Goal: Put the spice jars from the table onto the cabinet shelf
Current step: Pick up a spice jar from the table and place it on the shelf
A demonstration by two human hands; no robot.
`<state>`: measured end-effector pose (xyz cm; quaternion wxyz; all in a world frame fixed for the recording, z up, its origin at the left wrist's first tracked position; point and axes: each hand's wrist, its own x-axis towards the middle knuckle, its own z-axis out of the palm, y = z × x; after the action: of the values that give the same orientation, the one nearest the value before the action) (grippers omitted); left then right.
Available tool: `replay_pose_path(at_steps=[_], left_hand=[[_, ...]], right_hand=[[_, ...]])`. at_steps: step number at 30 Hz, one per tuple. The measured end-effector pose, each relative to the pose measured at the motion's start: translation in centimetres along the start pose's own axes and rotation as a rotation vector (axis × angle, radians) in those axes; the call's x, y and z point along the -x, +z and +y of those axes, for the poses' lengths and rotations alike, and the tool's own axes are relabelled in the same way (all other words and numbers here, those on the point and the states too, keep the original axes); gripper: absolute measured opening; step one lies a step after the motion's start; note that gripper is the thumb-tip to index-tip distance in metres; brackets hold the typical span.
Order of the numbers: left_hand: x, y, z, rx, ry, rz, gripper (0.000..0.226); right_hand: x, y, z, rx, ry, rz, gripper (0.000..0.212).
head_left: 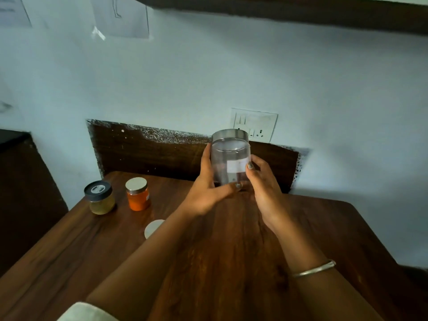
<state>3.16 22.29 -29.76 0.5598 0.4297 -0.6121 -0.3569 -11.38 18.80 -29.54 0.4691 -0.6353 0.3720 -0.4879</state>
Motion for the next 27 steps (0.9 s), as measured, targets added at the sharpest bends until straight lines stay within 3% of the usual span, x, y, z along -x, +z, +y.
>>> replay_pose_path(at_steps=[3,5,7,10,14,16,21,27], left_hand=[[0.2,2.0,0.7,0.054,0.007,-0.024,0.1],[0.3,3.0,1.1,0.048,0.005,-0.061,0.095],[0.2,3.3,1.4,-0.011,0.014,-0.082,0.091],[0.1,3.3,1.7,-0.05,0.006,-0.097,0.111],[-0.4,3.2,2.1,-0.011,-0.001,-0.063,0.121],[-0.4,3.0,2.3,0.011,0.0,-0.054,0.12],[0.2,2.4,2.5,0.04,0.0,-0.141,0.112],[-0.2,0.7,2.4,-0.075,0.05,-0.203,0.111]], right_hand=[[0.4,-1.6,-0.2,-0.12,-0.017,-0.173,0.047],[0.8,-2.2,-0.6,-0.152,-0.051,-0.17,0.035],[1.2,-2.5,-0.8,-0.116,-0.072,-0.069,0.046],[1.6,-2.9,-1.1,0.123,-0.092,0.036,0.069],[1.8,-3.1,-1.8,0.1,-0.2,0.026,0.044],[1.6,-3.3,-1.8,0.017,-0.185,0.012,0.041],[1.3,-3.6,-1.3,-0.137,-0.083,-0.228,0.064],[1.6,-2.3,-1.8,0.062,-0.137,-0.078,0.08]])
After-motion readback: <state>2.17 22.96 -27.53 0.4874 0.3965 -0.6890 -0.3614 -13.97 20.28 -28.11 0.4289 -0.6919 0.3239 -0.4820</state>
